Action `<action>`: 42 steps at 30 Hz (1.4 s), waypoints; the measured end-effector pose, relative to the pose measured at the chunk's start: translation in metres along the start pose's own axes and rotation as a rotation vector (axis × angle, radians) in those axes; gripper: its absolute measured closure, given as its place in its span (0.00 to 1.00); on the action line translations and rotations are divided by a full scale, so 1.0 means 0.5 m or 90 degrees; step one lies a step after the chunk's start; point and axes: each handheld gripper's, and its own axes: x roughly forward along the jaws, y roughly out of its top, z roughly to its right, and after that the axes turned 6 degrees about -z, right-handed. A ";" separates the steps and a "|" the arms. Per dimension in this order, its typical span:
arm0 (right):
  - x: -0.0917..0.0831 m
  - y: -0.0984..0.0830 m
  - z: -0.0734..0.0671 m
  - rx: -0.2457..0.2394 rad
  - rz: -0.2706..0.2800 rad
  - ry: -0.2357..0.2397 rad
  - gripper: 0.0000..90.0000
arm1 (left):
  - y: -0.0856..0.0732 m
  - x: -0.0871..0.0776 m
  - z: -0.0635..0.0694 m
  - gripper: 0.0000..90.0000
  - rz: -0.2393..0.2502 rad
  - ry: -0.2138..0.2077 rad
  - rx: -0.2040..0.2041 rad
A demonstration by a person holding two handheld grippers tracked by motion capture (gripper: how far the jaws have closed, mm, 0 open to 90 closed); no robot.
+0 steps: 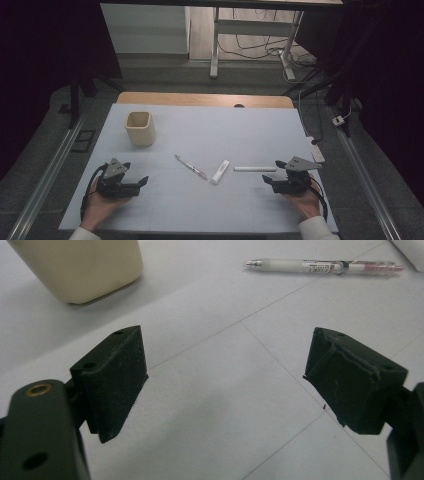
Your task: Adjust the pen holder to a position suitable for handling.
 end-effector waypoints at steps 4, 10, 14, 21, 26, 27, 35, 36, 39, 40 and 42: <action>-0.002 0.000 0.001 0.000 0.001 -0.004 0.26 | -0.001 -0.001 -0.001 0.19 0.002 0.003 0.001; -0.004 -0.001 0.004 0.011 0.014 -0.003 0.26 | 0.001 0.000 -0.006 0.19 0.002 0.007 0.002; -0.003 -0.001 0.004 0.013 0.009 -0.007 0.26 | 0.006 -0.001 -0.010 0.20 0.003 0.010 0.002; 0.001 -0.001 0.003 0.010 0.003 -0.005 0.26 | 0.018 -0.004 -0.026 0.22 0.008 0.015 -0.005; 0.003 -0.002 0.003 0.012 0.003 -0.003 0.26 | 0.029 -0.006 -0.037 0.24 0.018 0.010 -0.015; 0.003 -0.002 0.003 0.012 0.003 -0.002 0.26 | 0.031 -0.004 -0.037 0.24 0.015 0.009 -0.013; 0.005 -0.001 0.001 0.009 -0.004 -0.007 0.27 | 0.044 0.007 -0.056 0.25 0.005 0.020 -0.026; 0.006 -0.001 0.001 0.010 -0.003 -0.005 0.27 | 0.044 0.007 -0.060 0.25 0.005 0.025 -0.027; 0.006 -0.001 -0.001 0.005 0.001 -0.006 0.28 | 0.042 0.006 -0.078 0.27 0.005 0.034 -0.041; 0.006 0.000 -0.002 0.005 0.002 -0.006 0.28 | 0.041 0.006 -0.082 0.28 0.005 0.036 -0.045; 0.006 0.000 -0.001 0.005 0.001 -0.007 0.28 | 0.041 0.006 -0.094 0.28 0.003 0.044 -0.055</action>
